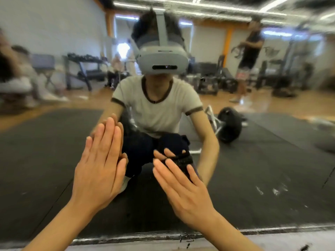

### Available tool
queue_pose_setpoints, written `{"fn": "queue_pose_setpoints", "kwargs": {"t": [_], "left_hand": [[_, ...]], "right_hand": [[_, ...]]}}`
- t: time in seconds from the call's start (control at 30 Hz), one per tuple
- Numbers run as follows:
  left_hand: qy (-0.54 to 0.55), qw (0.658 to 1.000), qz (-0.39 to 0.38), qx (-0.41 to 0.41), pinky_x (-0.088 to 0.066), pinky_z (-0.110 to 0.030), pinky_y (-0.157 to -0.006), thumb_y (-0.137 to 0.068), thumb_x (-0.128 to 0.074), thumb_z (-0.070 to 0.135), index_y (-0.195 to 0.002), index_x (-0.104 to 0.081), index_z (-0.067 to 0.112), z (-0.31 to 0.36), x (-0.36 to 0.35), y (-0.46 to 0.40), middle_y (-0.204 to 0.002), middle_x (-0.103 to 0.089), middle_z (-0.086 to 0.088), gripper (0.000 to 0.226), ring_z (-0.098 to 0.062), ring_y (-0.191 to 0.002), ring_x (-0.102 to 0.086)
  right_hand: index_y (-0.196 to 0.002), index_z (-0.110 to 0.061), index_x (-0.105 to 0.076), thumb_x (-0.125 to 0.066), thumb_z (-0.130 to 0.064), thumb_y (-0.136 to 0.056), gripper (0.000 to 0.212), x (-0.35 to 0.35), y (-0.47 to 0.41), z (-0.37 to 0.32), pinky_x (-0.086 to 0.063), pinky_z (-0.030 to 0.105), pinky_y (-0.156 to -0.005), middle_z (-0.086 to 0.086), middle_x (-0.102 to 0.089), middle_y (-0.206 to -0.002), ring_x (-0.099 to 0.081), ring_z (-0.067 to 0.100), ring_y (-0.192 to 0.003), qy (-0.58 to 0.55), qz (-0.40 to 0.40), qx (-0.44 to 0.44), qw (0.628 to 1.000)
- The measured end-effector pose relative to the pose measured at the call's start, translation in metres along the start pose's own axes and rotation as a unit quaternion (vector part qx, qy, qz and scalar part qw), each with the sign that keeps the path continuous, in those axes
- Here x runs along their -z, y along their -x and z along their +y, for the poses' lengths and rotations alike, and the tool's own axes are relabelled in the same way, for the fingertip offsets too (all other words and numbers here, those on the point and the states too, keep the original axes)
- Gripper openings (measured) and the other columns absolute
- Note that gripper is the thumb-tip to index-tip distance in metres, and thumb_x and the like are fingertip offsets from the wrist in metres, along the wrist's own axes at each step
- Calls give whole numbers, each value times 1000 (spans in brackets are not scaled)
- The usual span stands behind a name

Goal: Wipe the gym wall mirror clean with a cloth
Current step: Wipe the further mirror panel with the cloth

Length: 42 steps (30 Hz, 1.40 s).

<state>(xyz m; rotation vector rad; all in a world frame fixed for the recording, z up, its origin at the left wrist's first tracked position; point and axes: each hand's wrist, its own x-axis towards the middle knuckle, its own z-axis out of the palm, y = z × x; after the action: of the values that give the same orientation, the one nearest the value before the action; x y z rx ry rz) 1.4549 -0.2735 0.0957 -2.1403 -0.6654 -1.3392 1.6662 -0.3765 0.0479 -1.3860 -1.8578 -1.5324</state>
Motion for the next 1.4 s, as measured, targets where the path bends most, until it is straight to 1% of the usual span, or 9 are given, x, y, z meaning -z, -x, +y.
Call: {"fn": "queue_pose_setpoints", "kwargs": {"t": [0.1,0.27,0.33,0.4,0.57,0.77,1.03,1.27,1.4], "left_hand": [[-3,1000,-2,1,4,-34,-126,-109,-15,35,-161,3,10,0,0,-1,-169,13,-2,60,-19,-156,7],[-8,1000,15,3,3,-35,-127,-106,-25,29,-161,3,9,2,-2,-2,-169,14,-3,65,-19,-156,7],[-7,1000,17,2,3,-34,-127,-100,-34,24,-161,4,9,2,-1,-1,-169,14,-2,73,-18,-156,7],[-11,1000,17,0,3,-34,-127,-99,-35,22,-161,4,9,2,-1,-1,-169,14,-2,74,-19,-156,7],[-7,1000,1,-13,2,-34,-127,-101,-35,24,-161,4,8,-1,6,-2,-169,14,-3,72,-19,-156,7],[-10,999,8,46,5,-33,-126,-103,-31,24,-161,2,10,-41,21,23,-169,13,-1,68,-19,-156,7],[-13,998,-5,58,6,-33,-126,-110,-15,35,-161,4,10,-74,26,45,-168,16,-1,60,-18,-156,9],[-9,998,2,55,6,-33,-126,-110,-15,34,-161,5,10,-76,22,47,-168,17,-1,60,-18,-156,10],[3,999,4,48,5,-32,-126,-110,-17,33,-161,7,13,-76,23,45,-168,17,1,59,-17,-156,9]], "right_hand": [[-159,-12,-20,-22,-12,-105,54,13,-7,31,-1,40,-125,3,-16,-166,-10,19,-155,16,6,32,999],[-155,-7,-22,-36,-14,-105,53,38,-105,62,4,45,-124,10,-24,-162,-3,16,-153,-96,147,-232,957],[-157,-8,-19,-35,-15,-106,54,29,-97,33,5,46,-124,6,-16,-166,-2,19,-154,-79,123,-192,970],[-160,-10,-15,-29,-15,-105,57,10,-53,1,5,46,-125,5,-5,-169,-3,21,-155,-34,52,-59,996],[-160,-11,-15,-19,-13,-105,55,6,-11,2,5,41,-125,4,-1,-169,-2,19,-156,34,-29,116,992],[-155,-7,-29,-54,-1,-96,64,31,-129,20,4,45,-124,4,-19,-162,-13,25,-154,-73,117,-145,980],[-159,-9,-18,-20,-12,-104,56,2,-35,-23,1,39,-125,4,-3,-169,-3,19,-156,28,-46,166,985],[-152,-2,-36,-44,-3,-101,52,32,-183,-22,3,43,-124,12,-30,-160,-25,29,-150,-88,124,-94,984],[-159,-4,-17,-38,-12,-95,67,5,-109,-74,8,44,-124,10,-3,-168,2,23,-155,-9,20,56,998]]}}
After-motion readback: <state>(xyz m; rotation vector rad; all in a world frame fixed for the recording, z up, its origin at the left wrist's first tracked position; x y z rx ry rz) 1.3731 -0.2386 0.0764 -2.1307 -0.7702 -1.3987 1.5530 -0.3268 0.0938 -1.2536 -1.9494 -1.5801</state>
